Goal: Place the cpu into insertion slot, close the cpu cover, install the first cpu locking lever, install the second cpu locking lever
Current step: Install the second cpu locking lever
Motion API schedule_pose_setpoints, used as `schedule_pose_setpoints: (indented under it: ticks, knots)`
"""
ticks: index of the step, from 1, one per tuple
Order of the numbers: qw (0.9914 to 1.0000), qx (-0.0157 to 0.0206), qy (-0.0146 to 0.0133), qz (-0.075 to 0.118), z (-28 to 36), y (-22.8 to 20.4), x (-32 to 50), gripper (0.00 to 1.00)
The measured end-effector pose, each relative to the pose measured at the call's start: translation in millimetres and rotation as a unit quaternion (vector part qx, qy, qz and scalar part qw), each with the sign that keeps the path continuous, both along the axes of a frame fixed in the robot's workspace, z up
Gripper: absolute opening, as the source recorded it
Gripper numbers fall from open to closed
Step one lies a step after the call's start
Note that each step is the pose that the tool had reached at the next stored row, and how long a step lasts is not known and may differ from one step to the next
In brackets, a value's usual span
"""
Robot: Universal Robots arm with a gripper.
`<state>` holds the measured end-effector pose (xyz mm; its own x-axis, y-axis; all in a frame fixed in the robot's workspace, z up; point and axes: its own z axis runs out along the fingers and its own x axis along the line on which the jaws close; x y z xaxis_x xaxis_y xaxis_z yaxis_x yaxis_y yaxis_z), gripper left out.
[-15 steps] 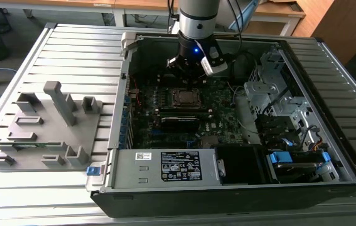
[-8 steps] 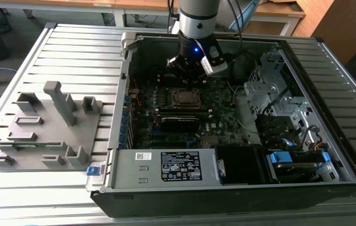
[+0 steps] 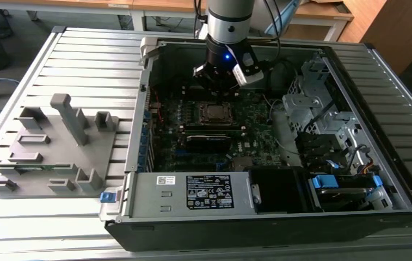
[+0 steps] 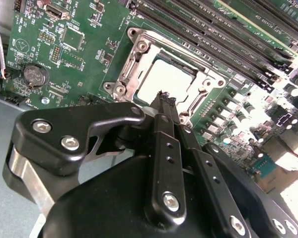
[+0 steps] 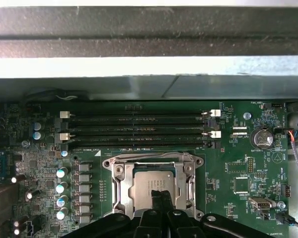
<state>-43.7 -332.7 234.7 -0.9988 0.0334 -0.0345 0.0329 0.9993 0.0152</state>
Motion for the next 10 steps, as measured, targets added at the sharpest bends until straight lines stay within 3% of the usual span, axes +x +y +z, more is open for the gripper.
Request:
schedule_pose_setpoints:
  ticks: [4, 10]
  knots:
    - [1.0, -0.0001, 0.0, 0.0, 0.0, -2.1, 0.0, 0.11]
    - [1.0, 0.0, 0.0, 0.0, 0.0, -9.0, 0.0, 0.11]
